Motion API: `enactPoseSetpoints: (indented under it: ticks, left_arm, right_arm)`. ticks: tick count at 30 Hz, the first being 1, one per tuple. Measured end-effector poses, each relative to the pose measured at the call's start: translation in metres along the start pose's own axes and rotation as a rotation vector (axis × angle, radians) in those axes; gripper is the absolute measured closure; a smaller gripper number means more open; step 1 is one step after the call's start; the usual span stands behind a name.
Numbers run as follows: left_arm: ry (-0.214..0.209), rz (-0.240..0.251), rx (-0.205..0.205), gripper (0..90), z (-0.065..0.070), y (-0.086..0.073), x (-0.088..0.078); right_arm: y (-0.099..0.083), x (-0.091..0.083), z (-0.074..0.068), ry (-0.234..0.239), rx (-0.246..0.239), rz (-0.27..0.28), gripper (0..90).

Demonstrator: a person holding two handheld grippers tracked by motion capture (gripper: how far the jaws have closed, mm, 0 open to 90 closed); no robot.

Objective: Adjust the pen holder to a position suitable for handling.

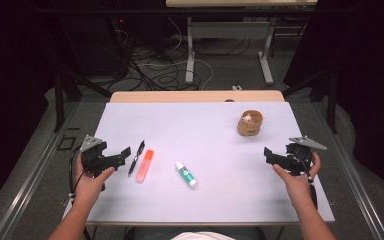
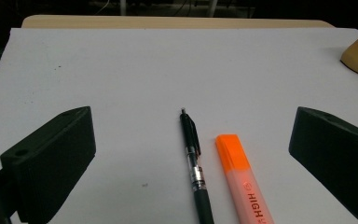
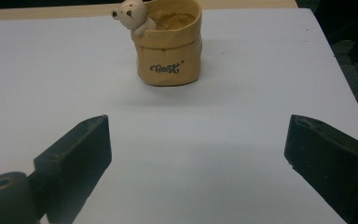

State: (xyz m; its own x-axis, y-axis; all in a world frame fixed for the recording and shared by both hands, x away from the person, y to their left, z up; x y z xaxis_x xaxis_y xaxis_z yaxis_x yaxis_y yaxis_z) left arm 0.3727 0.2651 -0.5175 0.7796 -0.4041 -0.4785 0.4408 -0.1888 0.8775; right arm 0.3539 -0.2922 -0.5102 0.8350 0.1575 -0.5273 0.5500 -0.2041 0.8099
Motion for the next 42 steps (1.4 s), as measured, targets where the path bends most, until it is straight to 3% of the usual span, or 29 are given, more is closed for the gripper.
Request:
enactPoseSetpoints:
  ticks: [1,3,22,27,33,42]
  left_arm:
    - [0.000,-0.003,-0.001,0.5,0.000,0.000,0.000]
    - [0.004,-0.001,0.005,0.5,-0.001,-0.001,0.000]
    - [0.005,0.013,0.017,0.5,-0.001,-0.003,-0.007]
    - [0.013,0.011,0.000,0.5,-0.003,-0.005,-0.007]
    - [0.016,-0.003,0.011,0.7,-0.001,-0.005,-0.008]
    - [0.018,-0.001,0.007,0.8,-0.002,-0.006,-0.009]
  right_arm:
    - [0.000,0.000,0.000,0.000,0.000,0.000,7.6]
    - [-0.001,0.001,0.000,0.015,-0.027,-0.016,16.3]
    - [0.013,0.018,-0.013,0.081,-0.098,-0.024,25.1]
    - [0.026,0.024,-0.016,0.091,-0.105,-0.028,28.9]
    - [0.043,0.030,-0.023,0.111,-0.105,-0.059,31.3]
    - [0.073,0.044,-0.037,0.123,-0.173,-0.088,38.2]
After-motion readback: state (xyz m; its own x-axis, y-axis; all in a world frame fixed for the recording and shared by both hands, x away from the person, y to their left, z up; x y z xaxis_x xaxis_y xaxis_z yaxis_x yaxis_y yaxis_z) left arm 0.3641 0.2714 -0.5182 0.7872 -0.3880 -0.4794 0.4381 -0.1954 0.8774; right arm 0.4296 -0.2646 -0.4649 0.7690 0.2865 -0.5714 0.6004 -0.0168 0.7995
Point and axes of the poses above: each handheld gripper's, and its own axes: x roughly forward along the jaws, y roughly out of its top, z roughly to its right, the point moved 2 cm from there along x, roughly forward along the jaws, and after that the axes turned 9 degrees about x, right-handed, at the moved point
